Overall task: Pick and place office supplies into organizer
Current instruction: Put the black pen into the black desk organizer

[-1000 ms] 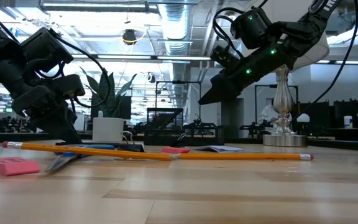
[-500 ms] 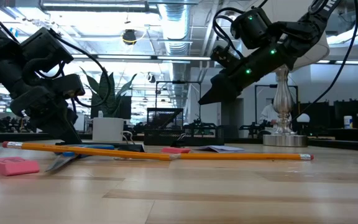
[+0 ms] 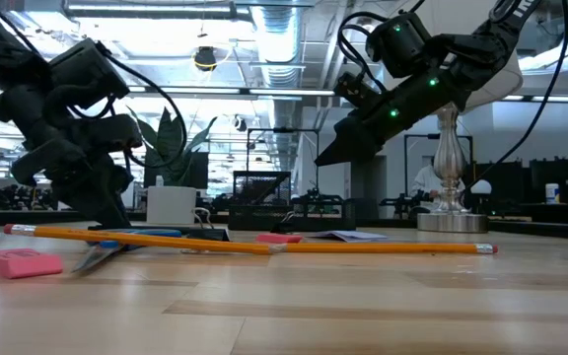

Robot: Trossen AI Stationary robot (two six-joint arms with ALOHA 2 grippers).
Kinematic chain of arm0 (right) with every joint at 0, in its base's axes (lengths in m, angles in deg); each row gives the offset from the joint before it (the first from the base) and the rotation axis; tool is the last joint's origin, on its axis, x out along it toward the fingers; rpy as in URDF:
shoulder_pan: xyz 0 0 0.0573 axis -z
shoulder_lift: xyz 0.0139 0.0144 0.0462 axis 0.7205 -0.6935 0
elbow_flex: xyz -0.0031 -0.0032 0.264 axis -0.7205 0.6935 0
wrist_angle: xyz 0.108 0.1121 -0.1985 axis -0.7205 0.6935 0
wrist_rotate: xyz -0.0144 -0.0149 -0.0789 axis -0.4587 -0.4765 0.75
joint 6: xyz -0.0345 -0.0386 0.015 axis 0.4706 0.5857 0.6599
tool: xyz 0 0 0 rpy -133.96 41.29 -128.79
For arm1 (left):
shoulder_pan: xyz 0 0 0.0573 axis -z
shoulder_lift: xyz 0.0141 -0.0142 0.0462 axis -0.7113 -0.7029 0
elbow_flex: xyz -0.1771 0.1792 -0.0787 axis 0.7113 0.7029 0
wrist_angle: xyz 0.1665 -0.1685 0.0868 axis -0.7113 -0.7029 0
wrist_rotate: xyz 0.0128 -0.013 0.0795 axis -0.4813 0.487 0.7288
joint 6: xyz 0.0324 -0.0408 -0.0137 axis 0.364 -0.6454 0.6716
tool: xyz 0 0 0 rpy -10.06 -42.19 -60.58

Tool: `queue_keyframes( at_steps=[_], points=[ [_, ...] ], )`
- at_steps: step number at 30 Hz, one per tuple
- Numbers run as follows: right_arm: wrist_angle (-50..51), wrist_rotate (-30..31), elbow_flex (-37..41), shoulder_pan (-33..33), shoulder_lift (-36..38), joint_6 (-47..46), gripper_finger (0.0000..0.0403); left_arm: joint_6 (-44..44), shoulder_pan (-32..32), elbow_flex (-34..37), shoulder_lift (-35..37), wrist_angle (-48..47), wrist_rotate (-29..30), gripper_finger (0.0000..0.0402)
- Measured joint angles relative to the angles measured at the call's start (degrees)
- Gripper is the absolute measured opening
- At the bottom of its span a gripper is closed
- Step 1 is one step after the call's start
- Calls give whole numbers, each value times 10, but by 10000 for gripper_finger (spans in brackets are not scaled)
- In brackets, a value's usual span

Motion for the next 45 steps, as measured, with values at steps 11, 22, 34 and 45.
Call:
queue_keyframes(
  at_steps=[11, 22, 34, 45],
  points=[
    [0, 0, 0, 0, 0, 0, 75, 28, 0, -31, 1, -32, 16, 57],
    [0, 0, 0, 0, 0, 3, 75, 54, -1, -55, 2, -55, 38, 57],
    [1, 0, 0, 0, 0, 15, 75, 99, -1, -119, 2, -102, 107, 57],
    [9, 2, 0, 0, 0, 21, 75, 160, -1, -185, 2, -158, 202, 57]
  ],
)
